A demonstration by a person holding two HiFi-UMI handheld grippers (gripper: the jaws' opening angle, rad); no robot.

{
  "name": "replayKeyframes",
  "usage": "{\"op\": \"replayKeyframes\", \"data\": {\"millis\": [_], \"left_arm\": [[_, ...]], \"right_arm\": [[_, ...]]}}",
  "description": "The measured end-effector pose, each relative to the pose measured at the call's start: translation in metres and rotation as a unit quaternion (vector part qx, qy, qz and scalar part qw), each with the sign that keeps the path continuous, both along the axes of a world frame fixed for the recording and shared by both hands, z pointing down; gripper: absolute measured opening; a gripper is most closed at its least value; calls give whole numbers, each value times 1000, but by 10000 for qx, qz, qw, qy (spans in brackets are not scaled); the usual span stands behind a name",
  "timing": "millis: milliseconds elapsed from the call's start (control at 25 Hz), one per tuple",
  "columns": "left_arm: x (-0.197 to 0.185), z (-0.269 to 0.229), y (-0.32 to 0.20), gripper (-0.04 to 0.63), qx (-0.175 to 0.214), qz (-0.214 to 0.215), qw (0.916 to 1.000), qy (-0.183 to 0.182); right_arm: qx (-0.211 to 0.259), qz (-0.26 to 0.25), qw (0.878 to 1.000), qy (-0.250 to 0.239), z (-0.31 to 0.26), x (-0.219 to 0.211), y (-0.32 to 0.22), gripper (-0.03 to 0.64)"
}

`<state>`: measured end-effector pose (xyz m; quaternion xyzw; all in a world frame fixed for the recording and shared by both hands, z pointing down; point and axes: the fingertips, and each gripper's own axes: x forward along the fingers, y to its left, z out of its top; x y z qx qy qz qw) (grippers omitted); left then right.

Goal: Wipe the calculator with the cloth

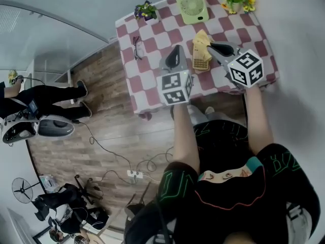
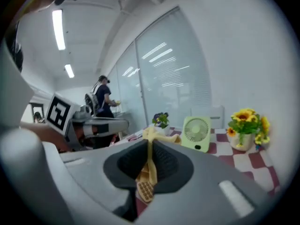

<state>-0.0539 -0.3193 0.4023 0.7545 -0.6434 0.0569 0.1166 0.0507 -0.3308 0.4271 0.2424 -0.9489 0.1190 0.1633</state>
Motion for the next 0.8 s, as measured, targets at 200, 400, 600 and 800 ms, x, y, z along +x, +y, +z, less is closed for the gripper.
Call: {"op": "replayKeyframes", "data": {"millis": [200,400,600,800], "left_arm": [[5,-57,-15,11,626,76,9963,-582],[13,-94,-28,11,967,108,9913,-885],[15,-120,-37,11,1252,41,9862,-1084],[13,-135,-45,11,1408,25,9819,-1270]], "right_arm": [[170,1077,9901,-888,-56,45,-34,32],[837,1689,9765,-1050,-102,85,-54,32],[1149,2085,9652,-1085,-126,104,-68,32],[1442,2111,9608,-1074,-145,100,-77,32]]}}
